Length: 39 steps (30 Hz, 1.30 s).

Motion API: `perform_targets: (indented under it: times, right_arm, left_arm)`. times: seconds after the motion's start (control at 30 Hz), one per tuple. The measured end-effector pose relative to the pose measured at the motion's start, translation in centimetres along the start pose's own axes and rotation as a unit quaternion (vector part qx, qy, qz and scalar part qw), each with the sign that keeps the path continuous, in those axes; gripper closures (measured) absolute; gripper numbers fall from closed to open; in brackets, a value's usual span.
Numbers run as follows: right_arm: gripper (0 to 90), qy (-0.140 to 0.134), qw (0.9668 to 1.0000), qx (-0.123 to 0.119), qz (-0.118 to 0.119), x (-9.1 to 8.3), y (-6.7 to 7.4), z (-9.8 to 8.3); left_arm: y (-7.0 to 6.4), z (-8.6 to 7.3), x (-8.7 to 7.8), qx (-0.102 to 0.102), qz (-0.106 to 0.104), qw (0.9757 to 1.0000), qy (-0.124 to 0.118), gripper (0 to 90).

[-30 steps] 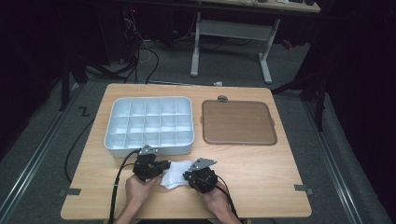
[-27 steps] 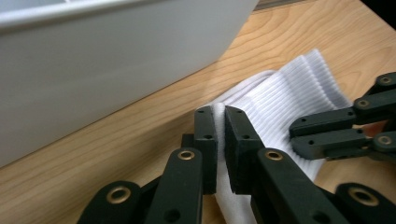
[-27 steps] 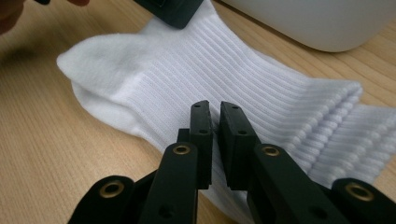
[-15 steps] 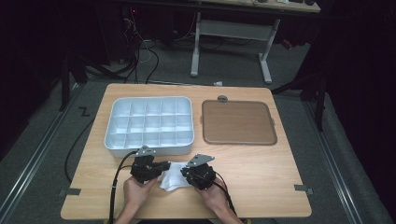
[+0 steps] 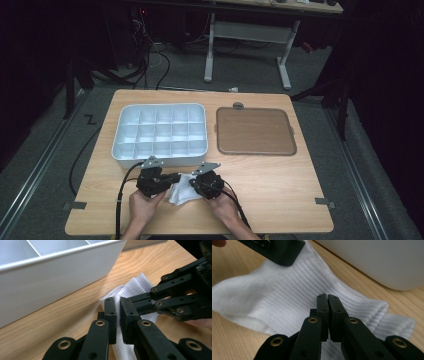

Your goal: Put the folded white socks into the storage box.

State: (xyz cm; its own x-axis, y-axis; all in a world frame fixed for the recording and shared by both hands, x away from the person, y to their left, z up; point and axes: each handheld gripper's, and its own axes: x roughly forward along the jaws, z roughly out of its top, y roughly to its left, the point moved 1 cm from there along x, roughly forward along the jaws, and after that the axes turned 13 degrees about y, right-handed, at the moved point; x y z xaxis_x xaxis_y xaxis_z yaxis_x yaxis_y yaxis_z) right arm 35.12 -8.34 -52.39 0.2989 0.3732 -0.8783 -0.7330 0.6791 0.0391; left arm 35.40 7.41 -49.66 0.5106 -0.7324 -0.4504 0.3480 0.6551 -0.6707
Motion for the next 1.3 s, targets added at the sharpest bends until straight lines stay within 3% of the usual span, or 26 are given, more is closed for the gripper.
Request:
perform_targets:
  times: [0.53, 0.67, 0.83, 0.97, 1.1, 1.3]
  right_arm:
    - [88.8, 0.007, 0.9993, -0.026, 0.028, 1.1, 1.2, 1.7]
    - [81.0, 0.002, 0.9993, -0.027, 0.026, 0.5, 1.2, 1.6]
    - [76.6, -0.038, 0.9992, -0.007, 0.009, -2.0, 0.4, 1.1]
    - [73.5, -0.049, 0.9986, 0.011, -0.013, -3.3, -0.7, 0.3]
    - [71.5, -0.041, 0.9984, 0.033, -0.018, -3.3, -1.7, -0.6]
    - [72.0, -0.022, 0.9983, 0.054, -0.006, -1.9, -2.4, -1.3]
  left_arm:
    - [-0.6, 0.5, 0.0, -0.01, -0.019, 0.9997, -0.008, 85.8]
    - [-0.3, 0.7, -0.1, -0.013, -0.012, 0.9998, -0.007, 85.8]
    - [-0.1, 0.7, -0.2, -0.014, -0.002, 0.9999, -0.006, 85.8]
    - [-0.1, 0.7, -0.1, -0.014, 0.0, 0.9999, -0.005, 85.8]
    - [-0.1, 0.6, 0.0, -0.014, 0.001, 0.9999, -0.006, 85.8]
    - [-0.5, 0.7, 0.1, -0.01, 0.0, 0.9999, -0.006, 85.8]
